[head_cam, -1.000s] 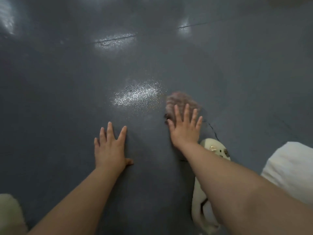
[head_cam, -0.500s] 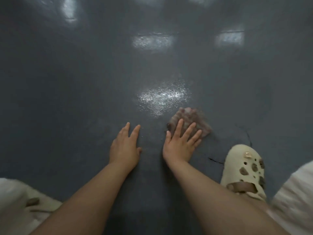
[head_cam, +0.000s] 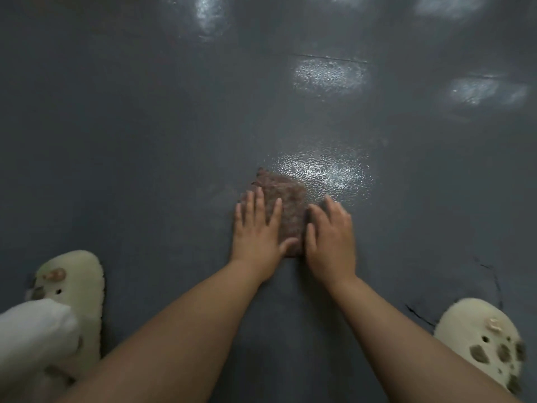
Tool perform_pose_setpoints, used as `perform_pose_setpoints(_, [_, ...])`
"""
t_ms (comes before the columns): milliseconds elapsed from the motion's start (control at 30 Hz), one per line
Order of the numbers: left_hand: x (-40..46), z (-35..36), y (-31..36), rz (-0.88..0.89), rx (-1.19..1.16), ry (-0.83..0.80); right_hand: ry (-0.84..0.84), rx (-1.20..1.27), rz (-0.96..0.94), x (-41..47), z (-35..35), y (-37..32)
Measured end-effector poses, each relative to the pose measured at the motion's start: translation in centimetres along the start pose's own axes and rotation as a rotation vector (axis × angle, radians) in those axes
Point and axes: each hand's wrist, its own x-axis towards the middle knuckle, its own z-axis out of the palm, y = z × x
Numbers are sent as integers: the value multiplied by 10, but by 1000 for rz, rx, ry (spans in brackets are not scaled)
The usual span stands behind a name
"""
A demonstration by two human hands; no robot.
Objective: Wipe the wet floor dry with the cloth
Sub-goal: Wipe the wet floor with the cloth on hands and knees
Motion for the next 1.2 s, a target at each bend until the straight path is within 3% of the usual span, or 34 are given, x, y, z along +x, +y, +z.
perform_pose_setpoints(167, [15, 4, 27, 118, 157, -10, 105, -103, 179, 8, -1, 9])
perform_pose_setpoints(267, [22, 3, 23, 145, 137, -30, 123, -88, 274, 15, -2, 10])
perform_pose_setpoints(333, [22, 10, 15, 134, 115, 2, 130, -73, 234, 17, -4, 11])
perform_pose_setpoints(467, [18, 21, 13, -161, -64, 110, 121, -144, 8, 19, -4, 15])
perform_pose_setpoints(567, [22, 18, 24, -322, -183, 132, 177, -114, 166, 26, -10, 25])
perform_pose_setpoints(633, [24, 20, 31, -216, -88, 209, 219, -107, 271, 28, -16, 40])
perform_pose_setpoints(800, [28, 25, 87, 451, 105, 79, 330, -175, 411, 30, -42, 81])
perform_pose_setpoints(967, [92, -6, 141, 780, 261, 34, 377, -191, 516, 40, -53, 107])
perform_pose_setpoints(1067, [135, -29, 146, 700, 244, 17, 328, -212, 484, 48, -52, 106])
perform_pose_setpoints(1200, [174, -50, 117, 346, 107, 47, 275, -268, 477, 54, -49, 104])
